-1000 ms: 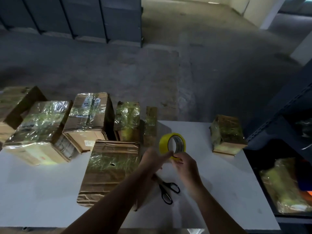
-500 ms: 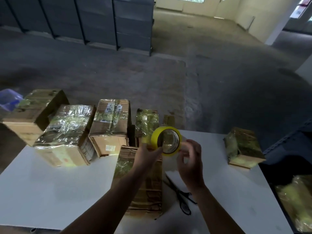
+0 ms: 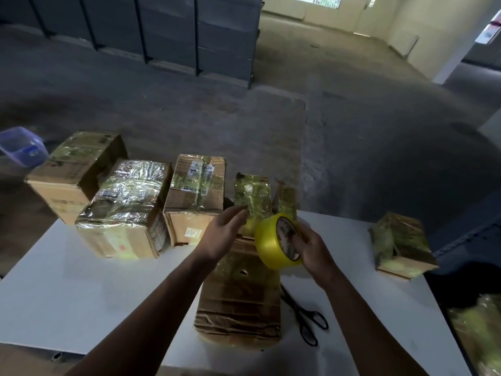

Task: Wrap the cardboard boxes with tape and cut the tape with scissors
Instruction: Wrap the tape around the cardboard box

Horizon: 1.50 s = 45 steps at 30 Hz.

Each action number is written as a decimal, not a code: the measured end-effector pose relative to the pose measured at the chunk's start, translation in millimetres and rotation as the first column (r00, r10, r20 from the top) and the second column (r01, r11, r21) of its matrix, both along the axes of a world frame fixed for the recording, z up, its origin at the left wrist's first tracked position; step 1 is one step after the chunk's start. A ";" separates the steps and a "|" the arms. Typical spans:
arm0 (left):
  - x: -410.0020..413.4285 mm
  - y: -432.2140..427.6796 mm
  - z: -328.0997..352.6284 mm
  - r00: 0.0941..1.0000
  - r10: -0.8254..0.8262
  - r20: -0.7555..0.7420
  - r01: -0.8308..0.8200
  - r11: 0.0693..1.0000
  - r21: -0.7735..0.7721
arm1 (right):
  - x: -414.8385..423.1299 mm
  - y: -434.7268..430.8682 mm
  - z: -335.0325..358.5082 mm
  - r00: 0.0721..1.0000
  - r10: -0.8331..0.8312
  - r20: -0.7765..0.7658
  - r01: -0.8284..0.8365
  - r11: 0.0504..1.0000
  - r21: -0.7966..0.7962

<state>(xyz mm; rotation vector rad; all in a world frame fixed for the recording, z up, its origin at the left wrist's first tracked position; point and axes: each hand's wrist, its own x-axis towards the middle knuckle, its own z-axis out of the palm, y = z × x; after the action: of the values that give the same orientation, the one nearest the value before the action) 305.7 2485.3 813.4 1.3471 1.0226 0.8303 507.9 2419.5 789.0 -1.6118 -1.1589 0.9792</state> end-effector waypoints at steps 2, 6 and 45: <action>-3.8 4.0 5.7 0.994 -0.104 0.036 0.104 0.995 0.013 | -4.0 0.2 3.1 0.999 0.038 0.023 -0.038 0.999 -0.012; -6.2 5.1 9.6 0.981 -0.195 0.016 0.193 0.977 0.092 | -9.7 -0.9 8.0 0.996 0.084 0.028 -0.084 0.996 -0.027; -32.2 -15.4 -18.6 0.993 0.078 -0.087 -0.107 0.905 -0.412 | -42.9 7.8 15.4 0.982 0.165 0.090 -0.177 0.973 0.145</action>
<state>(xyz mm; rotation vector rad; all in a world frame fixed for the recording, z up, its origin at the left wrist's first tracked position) 273.5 2469.8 794.8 0.9715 1.2457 0.5923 465.0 2427.3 804.4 -1.4567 -1.4107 0.9188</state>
